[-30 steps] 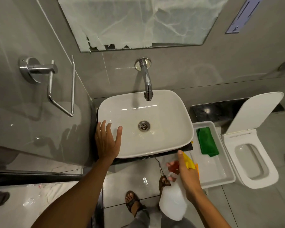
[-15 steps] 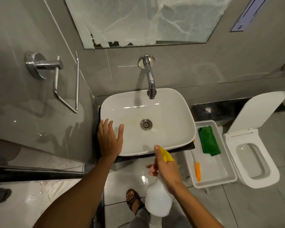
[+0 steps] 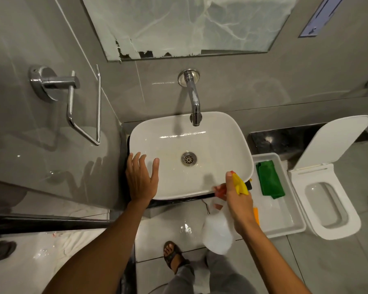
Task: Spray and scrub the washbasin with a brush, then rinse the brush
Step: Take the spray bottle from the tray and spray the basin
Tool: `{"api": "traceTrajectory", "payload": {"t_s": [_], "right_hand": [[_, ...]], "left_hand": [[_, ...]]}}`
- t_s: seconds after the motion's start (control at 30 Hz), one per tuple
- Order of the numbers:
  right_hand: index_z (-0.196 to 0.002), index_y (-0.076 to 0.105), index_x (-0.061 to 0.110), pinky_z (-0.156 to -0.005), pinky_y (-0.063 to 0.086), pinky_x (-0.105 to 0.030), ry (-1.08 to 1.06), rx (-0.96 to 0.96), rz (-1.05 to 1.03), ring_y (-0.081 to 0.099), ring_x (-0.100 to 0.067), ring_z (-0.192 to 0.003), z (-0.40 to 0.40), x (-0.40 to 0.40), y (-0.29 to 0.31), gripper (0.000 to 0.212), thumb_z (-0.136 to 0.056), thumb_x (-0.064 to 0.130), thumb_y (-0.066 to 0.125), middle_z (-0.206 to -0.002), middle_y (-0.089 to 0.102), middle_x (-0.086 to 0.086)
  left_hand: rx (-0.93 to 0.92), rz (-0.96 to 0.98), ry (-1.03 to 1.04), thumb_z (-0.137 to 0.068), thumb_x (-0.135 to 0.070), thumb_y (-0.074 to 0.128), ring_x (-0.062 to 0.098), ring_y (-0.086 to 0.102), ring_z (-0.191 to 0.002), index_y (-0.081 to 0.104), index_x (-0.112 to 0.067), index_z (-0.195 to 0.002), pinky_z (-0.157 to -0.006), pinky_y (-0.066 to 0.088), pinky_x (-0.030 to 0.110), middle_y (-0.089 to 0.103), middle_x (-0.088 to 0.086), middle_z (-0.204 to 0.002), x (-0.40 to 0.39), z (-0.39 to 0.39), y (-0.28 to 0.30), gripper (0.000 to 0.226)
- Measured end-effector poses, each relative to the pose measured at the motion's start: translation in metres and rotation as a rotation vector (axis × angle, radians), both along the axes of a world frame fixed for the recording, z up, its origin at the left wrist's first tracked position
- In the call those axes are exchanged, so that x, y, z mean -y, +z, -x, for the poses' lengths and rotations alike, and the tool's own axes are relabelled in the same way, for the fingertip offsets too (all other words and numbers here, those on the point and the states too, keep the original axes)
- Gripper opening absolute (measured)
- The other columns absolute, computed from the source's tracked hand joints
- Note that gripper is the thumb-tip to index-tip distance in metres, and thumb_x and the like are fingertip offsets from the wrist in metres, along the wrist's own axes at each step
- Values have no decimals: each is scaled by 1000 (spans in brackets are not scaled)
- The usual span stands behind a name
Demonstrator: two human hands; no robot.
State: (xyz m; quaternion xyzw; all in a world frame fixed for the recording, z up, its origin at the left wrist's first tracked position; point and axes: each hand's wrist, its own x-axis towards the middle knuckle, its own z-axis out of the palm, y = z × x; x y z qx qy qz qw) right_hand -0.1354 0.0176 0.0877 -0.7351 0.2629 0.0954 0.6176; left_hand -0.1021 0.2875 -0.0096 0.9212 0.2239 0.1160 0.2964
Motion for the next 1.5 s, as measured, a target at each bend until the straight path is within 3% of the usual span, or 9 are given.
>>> {"api": "traceTrajectory", "payload": {"t_s": [0.13,0.33,0.47,0.67,0.83,1.1,1.23,1.4,1.5], "right_hand": [[-78,74,58,-63,69,-44,-70,1,42,83,-30,-76,13,25,-4,31,-102,61,55,-67,79,-1],[-116,76,32,-92,65,-54,-14,-54,-9,81,-34,-93,40,38,-12,42,-98,65,60,-88,82,-17],[-121,73,24,-57,64,-31,99,-107,-105,82,-29,-75,54,20,-13,59,-87,71,63,-69,70,-18],[-104,77,44,-72,68,-47,207,-158,-156,82,-36,-86,64,-24,-19,22,-98,60,64,-64,71,-10],[-106,76,44,-78,67,-53,247,-137,-216,83,-16,-94,57,-33,-22,33,-93,71,63,-93,79,-16],[-127,74,39,-72,68,-33,122,-107,-209,82,-20,-97,38,34,-37,48,-90,69,69,-97,83,-10],[-142,60,45,-68,63,-23,-38,-72,-164,81,-19,-97,23,91,-46,56,-91,63,71,-99,85,-2],[-113,65,71,-108,50,-36,-61,-61,-210,69,-5,-121,1,167,-63,25,-89,72,68,-123,78,21],[-137,70,41,-102,45,-21,-79,-9,-134,60,26,-111,-10,210,-82,68,-82,80,70,-118,65,51]], "left_hand": [[4,-5,-3,-105,-57,48,37,41,-157,65,-6,-141,-126,38,56,58,14,-158,1,1,0,64],[-20,-25,-14,-106,-58,45,35,39,-158,65,-5,-141,-125,37,55,58,13,-158,1,2,1,66],[-28,-31,-14,-106,-60,42,35,38,-159,64,-5,-141,-125,37,54,57,14,-158,1,3,2,69],[-14,16,0,-106,-60,41,36,38,-159,61,-4,-142,-126,38,56,57,16,-157,2,6,4,70],[-21,-19,-35,-106,-61,39,38,37,-160,57,-3,-147,-129,32,58,53,18,-161,2,6,4,73],[29,-113,-143,-104,-56,51,33,38,-160,58,-7,-148,-129,21,59,54,12,-162,58,-2,12,66],[72,-67,-360,-104,-57,58,32,37,-161,55,-8,-150,-128,30,53,51,12,-165,117,-22,17,68],[-15,-12,-485,-100,-70,53,29,28,-165,44,-13,-159,-133,21,48,41,9,-171,204,-52,24,82],[-21,-39,-592,-98,-79,44,26,23,-167,39,-14,-163,-134,20,45,35,7,-175,255,-69,25,92]]}}
